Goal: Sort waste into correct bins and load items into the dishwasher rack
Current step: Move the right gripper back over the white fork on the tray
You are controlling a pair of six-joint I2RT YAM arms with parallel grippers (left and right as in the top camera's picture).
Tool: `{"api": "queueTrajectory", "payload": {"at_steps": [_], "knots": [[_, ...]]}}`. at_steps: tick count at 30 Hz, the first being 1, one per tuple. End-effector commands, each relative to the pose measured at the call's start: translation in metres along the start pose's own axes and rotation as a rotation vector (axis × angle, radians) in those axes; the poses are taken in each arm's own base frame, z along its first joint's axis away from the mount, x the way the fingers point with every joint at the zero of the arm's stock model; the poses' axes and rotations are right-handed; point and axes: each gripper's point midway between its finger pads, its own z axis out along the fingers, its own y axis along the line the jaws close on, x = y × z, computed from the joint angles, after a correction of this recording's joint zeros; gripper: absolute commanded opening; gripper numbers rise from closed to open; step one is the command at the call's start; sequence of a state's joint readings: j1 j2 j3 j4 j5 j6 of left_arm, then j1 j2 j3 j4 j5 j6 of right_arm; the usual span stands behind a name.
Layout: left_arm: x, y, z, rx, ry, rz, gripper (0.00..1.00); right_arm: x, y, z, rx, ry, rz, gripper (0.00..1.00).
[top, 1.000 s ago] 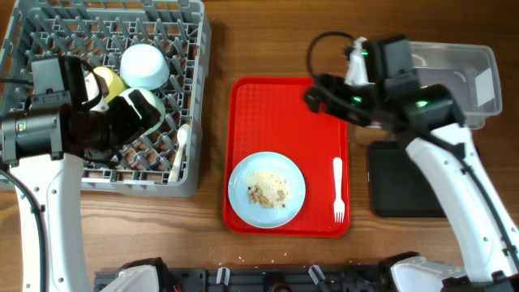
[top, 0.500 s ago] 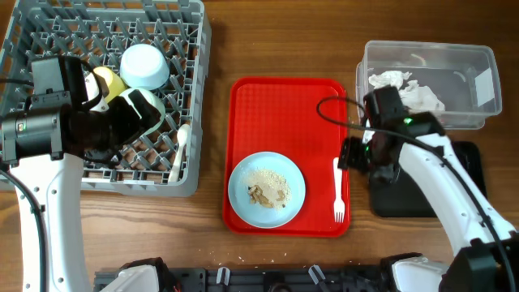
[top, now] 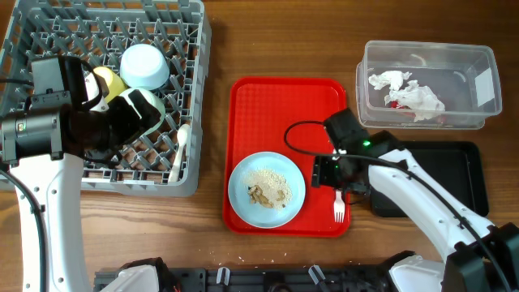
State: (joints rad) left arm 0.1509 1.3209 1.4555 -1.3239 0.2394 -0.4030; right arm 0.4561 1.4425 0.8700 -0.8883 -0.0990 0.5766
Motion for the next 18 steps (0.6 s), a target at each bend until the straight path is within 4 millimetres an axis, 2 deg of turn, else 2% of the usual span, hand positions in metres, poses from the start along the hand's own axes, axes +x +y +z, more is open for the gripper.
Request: {"api": "queueTrajectory", "payload": {"at_steps": [1,6,12,18], "knots": [[-0.001,0.002,-0.001,-0.003,-0.010,-0.012,1.00,-0.004,0.003,0.002,0.030,-0.046,-0.014,1.00],[-0.001,0.002,-0.001,-0.003,-0.010,-0.012,1.00,-0.021,0.016,0.000,-0.021,-0.115,-0.020,1.00],[-0.001,0.002,-0.001,-0.004,-0.009,-0.012,1.00,-0.017,0.015,0.001,-0.025,-0.095,-0.020,1.00],[-0.001,0.002,-0.001,-0.003,-0.010,-0.012,1.00,-0.007,0.024,0.002,-0.076,-0.045,-0.022,1.00]]}}
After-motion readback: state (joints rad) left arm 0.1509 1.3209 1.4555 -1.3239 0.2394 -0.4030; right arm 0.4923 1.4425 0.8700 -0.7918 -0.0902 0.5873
